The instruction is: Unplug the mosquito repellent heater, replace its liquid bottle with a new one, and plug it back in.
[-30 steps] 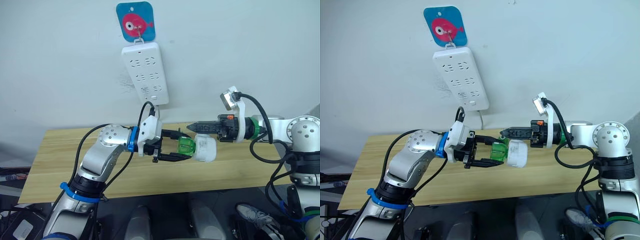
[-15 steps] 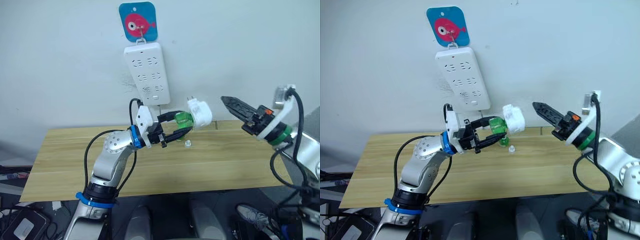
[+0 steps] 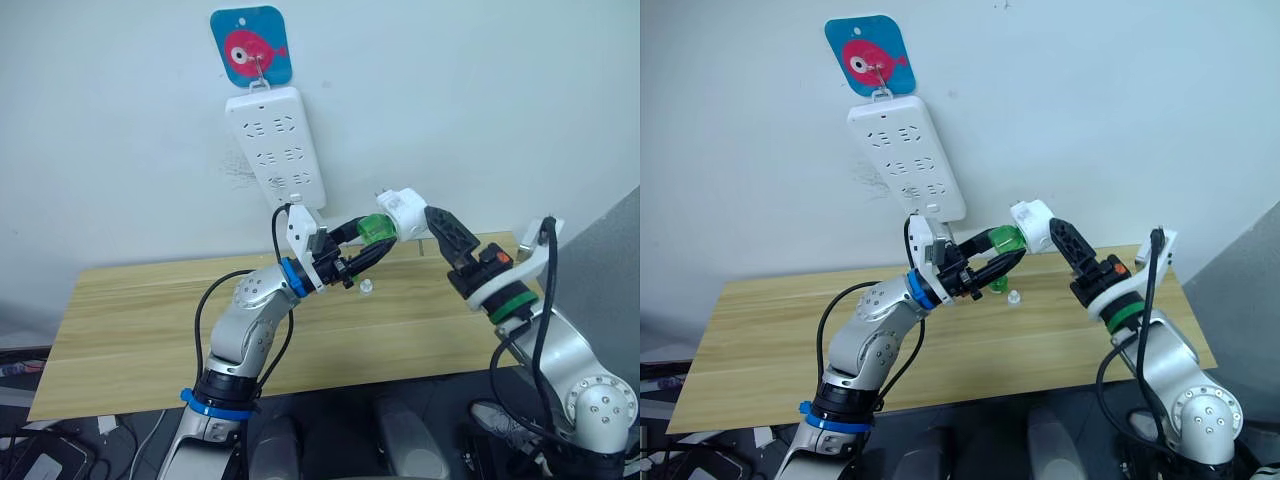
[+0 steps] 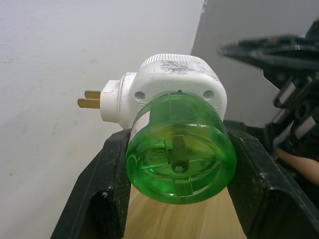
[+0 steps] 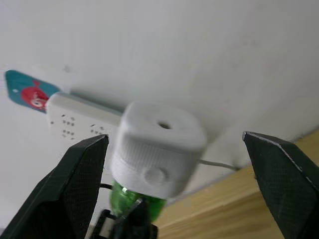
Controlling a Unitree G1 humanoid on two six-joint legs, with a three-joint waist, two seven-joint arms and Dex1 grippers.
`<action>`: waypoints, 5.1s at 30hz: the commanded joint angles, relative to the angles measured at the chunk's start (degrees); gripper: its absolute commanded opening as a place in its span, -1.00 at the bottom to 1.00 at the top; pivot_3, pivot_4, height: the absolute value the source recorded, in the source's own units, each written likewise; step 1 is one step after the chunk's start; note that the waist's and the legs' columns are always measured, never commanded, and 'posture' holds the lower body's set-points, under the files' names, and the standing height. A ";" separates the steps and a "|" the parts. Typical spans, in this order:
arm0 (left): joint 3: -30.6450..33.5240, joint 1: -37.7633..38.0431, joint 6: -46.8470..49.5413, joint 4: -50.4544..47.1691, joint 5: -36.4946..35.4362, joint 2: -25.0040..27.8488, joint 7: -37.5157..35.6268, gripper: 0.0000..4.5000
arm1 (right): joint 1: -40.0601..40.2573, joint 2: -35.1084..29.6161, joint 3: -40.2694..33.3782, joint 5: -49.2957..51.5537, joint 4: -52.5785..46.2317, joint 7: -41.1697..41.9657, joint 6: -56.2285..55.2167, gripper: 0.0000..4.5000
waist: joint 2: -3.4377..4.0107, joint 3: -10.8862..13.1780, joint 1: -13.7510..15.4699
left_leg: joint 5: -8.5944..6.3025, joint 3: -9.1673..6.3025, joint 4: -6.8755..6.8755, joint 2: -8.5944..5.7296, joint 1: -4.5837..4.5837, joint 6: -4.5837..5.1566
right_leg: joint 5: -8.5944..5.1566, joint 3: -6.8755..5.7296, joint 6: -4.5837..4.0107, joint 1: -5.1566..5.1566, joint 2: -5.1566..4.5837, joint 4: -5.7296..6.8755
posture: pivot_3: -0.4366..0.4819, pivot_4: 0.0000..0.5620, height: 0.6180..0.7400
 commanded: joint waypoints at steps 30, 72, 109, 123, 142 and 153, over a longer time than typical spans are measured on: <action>-1.76 -0.04 -4.31 -2.99 0.84 -0.36 -0.14 0.02 | -4.26 7.35 6.05 5.73 2.57 -0.91 -6.32 1.00 | 0.02 -0.01 0.16 | 0.00 -0.03 0.00 -0.01 -0.03 0.00 | 0.00 -0.02 -0.01 0.00 -0.02 -0.03 | -0.49 -0.34 0.75; 15.90 5.82 -2.09 -1.39 2.72 23.35 1.28 1.00 | -9.60 -17.34 4.81 -11.83 -2.09 13.84 2.53 0.33 | 0.05 -0.04 0.26 | 0.00 -0.03 0.00 0.00 -0.01 0.00 | 0.00 -0.04 -0.01 -0.03 -0.04 0.05 | -0.44 -0.39 0.75; 14.83 -17.91 5.48 18.36 -2.24 22.86 -11.88 0.11 | -14.23 -19.91 11.36 -26.75 -7.27 24.43 10.84 0.33 | 0.02 -0.06 0.14 | 0.01 -0.07 0.04 -0.02 -0.04 -0.01 | 0.00 -0.14 -0.01 -0.04 -0.09 0.07 | -0.49 -0.41 0.75; 14.35 -16.65 3.81 17.95 -0.62 21.94 -10.65 -0.43 | -28.30 -8.53 24.42 -51.95 5.65 24.07 13.72 0.33 | -0.03 -0.09 0.19 | 0.02 -0.14 0.08 -0.08 -0.06 -0.03 | 0.01 -0.21 -0.02 -0.04 -0.18 0.12 | -0.45 -0.39 0.75; 14.24 -15.53 4.48 15.99 -1.01 22.10 -9.96 -0.43 | -30.84 0.45 25.83 -70.30 14.77 33.84 8.46 0.33 | -0.03 -0.09 0.12 | 0.02 -0.13 0.07 -0.12 -0.06 -0.03 | 0.01 -0.22 -0.02 -0.06 -0.24 0.15 | -0.41 -0.38 0.75; 14.35 -15.48 4.58 15.67 -1.01 22.18 -9.73 -0.43 | -30.13 1.63 24.62 -74.58 15.63 36.65 9.75 0.33 | -0.02 -0.09 0.03 | 0.02 -0.13 0.09 -0.12 -0.02 -0.03 | 0.02 -0.22 -0.02 -0.05 -0.25 0.21 | -0.40 -0.38 0.75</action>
